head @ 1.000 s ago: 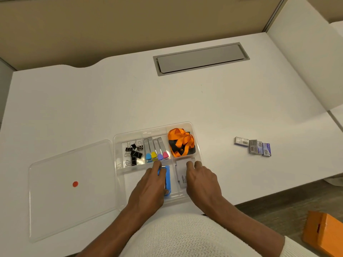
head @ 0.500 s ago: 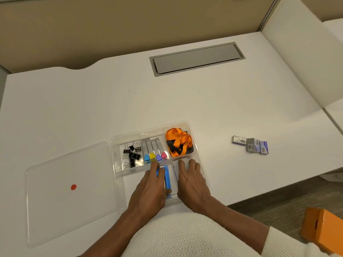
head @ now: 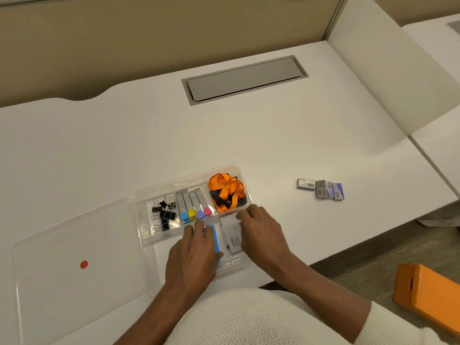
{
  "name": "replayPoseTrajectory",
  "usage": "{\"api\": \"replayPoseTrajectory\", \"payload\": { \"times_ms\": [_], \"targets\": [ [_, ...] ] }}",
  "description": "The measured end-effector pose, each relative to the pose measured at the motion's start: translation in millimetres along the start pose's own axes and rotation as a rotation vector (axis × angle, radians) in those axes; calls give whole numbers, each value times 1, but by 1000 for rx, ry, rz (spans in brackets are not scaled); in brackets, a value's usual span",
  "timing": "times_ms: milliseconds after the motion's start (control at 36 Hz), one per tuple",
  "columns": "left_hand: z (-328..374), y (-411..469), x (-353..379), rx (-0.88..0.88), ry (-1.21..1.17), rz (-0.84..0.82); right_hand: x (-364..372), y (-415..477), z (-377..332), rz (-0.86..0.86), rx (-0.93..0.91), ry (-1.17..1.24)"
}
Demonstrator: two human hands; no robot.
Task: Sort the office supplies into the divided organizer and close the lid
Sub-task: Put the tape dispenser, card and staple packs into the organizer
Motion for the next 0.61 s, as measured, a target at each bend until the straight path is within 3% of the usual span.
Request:
{"api": "replayPoseTrajectory", "payload": {
  "times_ms": [83,250,417,472,528,611],
  "targets": [
    [15,9,-27,22,56,123,-40,8,32,153,94,46],
    [66,42,-79,77,17,241,-72,3,156,299,557,114],
    [114,82,-90,243,-35,283,-61,-10,238,202,903,102],
    [127,97,-84,268,-45,223,-54,-9,250,169,943,90],
    [213,137,-79,339,-43,230,-66,-15,327,133,1012,107],
    [228,156,-73,374,-10,225,-55,-8,330,107,994,101]
  ]
}}
Point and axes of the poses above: each hand's wrist, its own y-axis towards the middle knuckle, its own x-axis out of the palm, z = x × y, the point moved 10 cm from there along y, towards the middle knuckle, and after that the axes turned 7 degrees about z, right-handed, at the moved point
